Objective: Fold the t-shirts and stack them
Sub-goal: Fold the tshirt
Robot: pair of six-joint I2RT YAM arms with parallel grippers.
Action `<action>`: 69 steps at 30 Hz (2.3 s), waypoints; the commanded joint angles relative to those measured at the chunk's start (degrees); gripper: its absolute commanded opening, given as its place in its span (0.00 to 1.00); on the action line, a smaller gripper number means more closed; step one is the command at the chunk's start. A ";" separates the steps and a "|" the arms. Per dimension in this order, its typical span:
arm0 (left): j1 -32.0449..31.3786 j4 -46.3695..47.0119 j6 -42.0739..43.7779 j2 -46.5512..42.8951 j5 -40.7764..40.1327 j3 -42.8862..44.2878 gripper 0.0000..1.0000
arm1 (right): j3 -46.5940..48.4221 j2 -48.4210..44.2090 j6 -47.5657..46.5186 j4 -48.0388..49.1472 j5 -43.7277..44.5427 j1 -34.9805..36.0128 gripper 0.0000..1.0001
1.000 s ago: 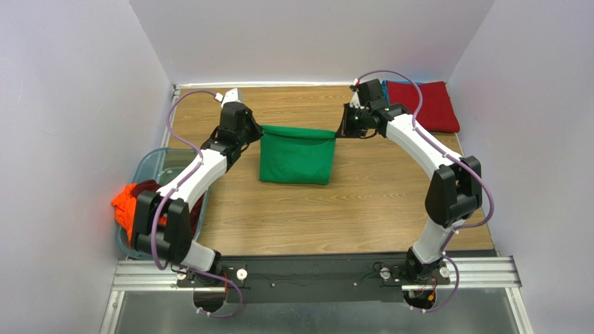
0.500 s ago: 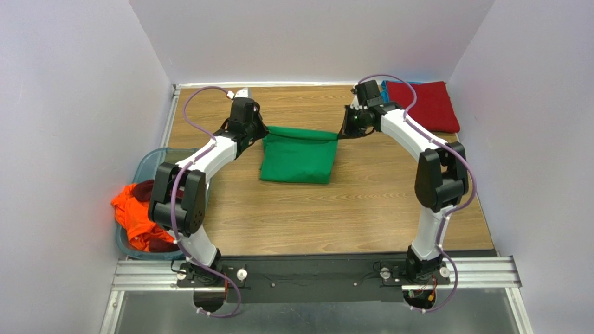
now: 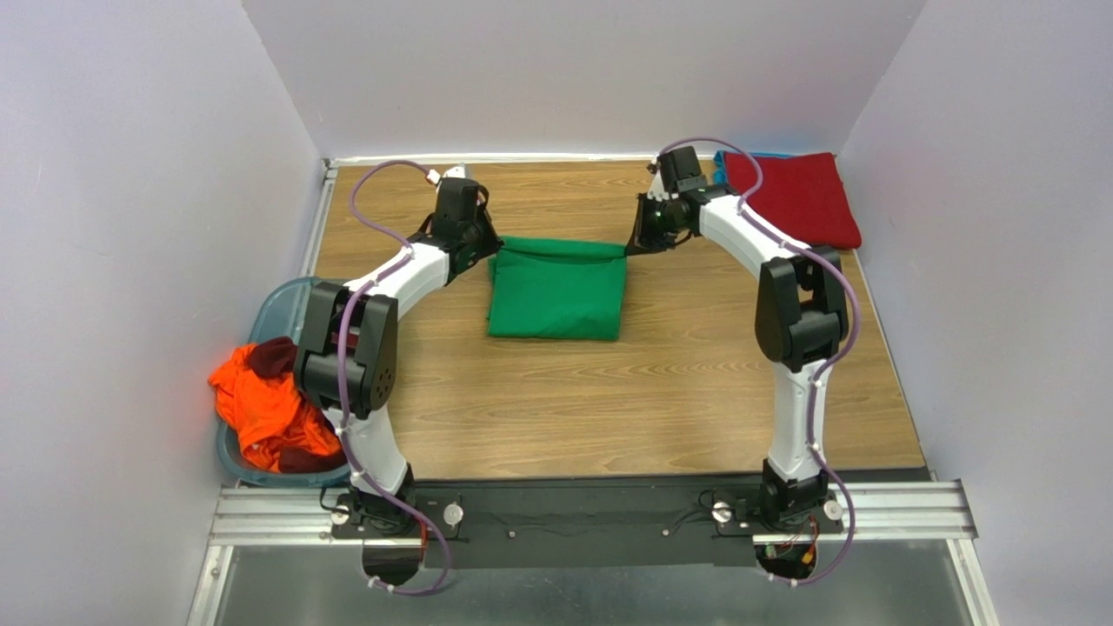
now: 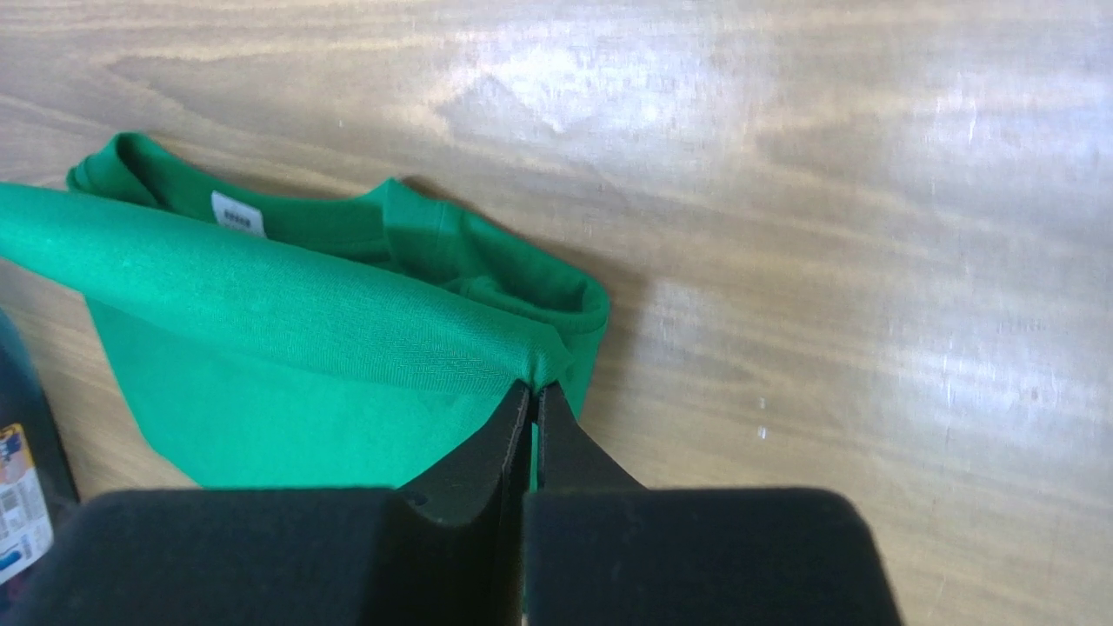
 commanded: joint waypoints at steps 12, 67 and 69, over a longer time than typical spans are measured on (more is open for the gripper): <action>1.91 -2.82 -1.61 0.43 -6.30 2.52 0.47 | 3.86 -1.10 -3.24 0.08 -5.12 -1.70 1.00; -0.81 2.90 0.94 -27.14 4.44 -16.11 0.80 | -26.11 -27.48 0.63 18.10 -3.21 6.56 1.00; -0.81 -0.34 0.24 -35.58 -2.05 -17.43 0.81 | -26.99 -29.42 0.80 17.49 0.31 6.48 1.00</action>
